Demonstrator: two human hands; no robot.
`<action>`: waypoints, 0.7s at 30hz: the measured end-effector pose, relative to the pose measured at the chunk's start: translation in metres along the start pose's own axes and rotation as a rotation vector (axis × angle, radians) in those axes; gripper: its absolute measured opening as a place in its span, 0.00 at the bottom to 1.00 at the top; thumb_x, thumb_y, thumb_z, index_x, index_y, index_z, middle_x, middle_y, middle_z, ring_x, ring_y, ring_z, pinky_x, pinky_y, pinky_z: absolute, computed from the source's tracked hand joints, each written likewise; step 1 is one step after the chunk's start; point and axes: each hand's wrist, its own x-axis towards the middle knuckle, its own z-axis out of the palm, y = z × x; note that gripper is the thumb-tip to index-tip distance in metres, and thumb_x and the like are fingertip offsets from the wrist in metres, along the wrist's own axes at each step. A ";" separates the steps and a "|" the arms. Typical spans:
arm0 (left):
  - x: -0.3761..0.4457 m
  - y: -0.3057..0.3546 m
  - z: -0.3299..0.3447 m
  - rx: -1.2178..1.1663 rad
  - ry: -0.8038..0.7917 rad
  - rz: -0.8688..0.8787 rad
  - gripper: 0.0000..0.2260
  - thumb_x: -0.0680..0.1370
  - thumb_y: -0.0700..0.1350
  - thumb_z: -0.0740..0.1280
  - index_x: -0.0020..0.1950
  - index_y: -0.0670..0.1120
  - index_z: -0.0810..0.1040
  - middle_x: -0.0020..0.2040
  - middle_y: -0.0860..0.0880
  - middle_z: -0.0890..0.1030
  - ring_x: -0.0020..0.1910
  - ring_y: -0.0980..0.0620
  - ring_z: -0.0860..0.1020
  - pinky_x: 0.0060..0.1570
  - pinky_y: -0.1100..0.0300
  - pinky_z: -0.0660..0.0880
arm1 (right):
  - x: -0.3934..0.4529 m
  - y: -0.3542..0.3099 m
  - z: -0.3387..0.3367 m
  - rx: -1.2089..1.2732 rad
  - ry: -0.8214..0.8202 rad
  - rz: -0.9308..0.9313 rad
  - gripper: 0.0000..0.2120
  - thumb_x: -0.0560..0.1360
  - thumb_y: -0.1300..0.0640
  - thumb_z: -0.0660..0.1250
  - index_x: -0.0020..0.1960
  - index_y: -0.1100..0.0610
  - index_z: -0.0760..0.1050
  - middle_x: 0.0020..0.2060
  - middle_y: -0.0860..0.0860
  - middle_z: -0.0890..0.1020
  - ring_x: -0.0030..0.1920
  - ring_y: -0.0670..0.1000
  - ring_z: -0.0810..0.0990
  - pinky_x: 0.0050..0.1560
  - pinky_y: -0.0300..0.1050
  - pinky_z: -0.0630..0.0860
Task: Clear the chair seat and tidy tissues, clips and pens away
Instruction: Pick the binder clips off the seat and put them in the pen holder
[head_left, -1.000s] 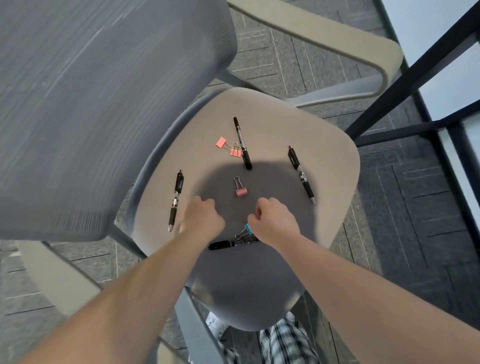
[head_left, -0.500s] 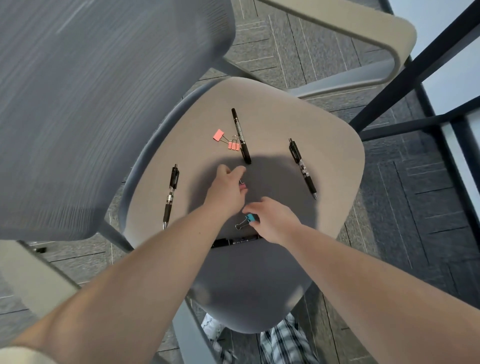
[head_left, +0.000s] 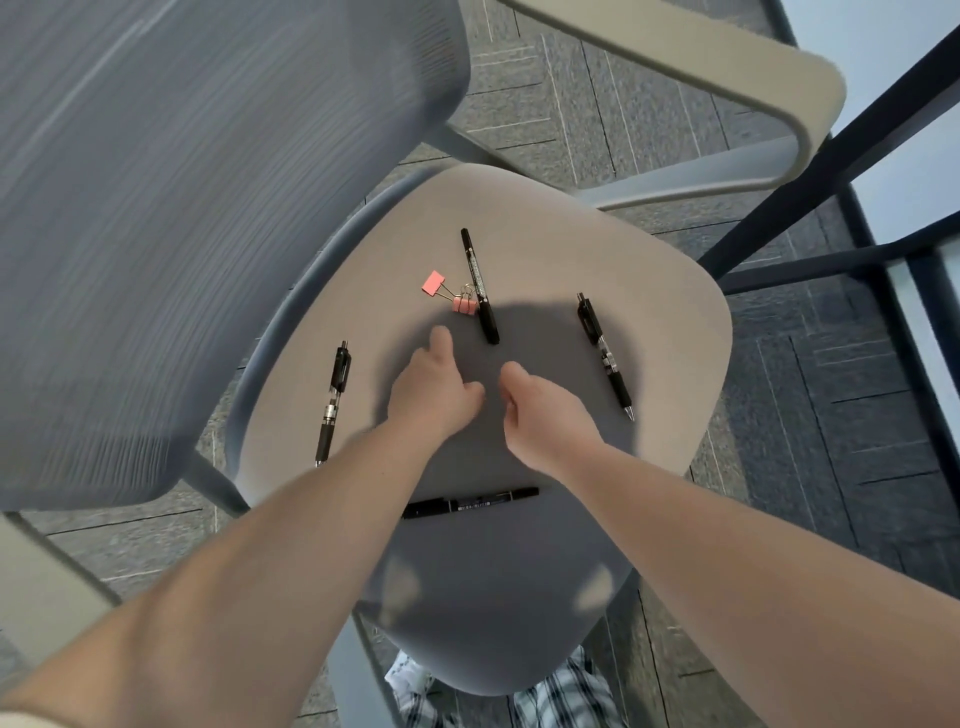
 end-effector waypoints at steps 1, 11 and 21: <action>0.005 -0.001 -0.005 -0.036 0.035 0.004 0.23 0.72 0.46 0.65 0.65 0.44 0.63 0.57 0.41 0.75 0.54 0.38 0.76 0.47 0.51 0.73 | 0.004 -0.003 -0.004 0.037 0.042 0.004 0.09 0.74 0.64 0.54 0.53 0.55 0.64 0.43 0.54 0.75 0.44 0.62 0.76 0.42 0.52 0.74; 0.053 -0.002 -0.045 -0.230 0.233 0.024 0.25 0.72 0.39 0.62 0.69 0.49 0.64 0.59 0.38 0.73 0.56 0.37 0.74 0.49 0.54 0.69 | 0.063 -0.027 -0.027 0.182 0.203 0.103 0.18 0.76 0.58 0.62 0.65 0.53 0.67 0.51 0.57 0.81 0.54 0.61 0.78 0.46 0.50 0.72; 0.088 -0.015 -0.032 -0.035 0.112 0.143 0.12 0.76 0.43 0.58 0.58 0.48 0.74 0.55 0.39 0.78 0.54 0.38 0.76 0.44 0.56 0.67 | 0.094 -0.044 -0.020 0.085 0.207 0.084 0.11 0.76 0.56 0.60 0.58 0.57 0.71 0.52 0.55 0.81 0.53 0.61 0.78 0.43 0.48 0.71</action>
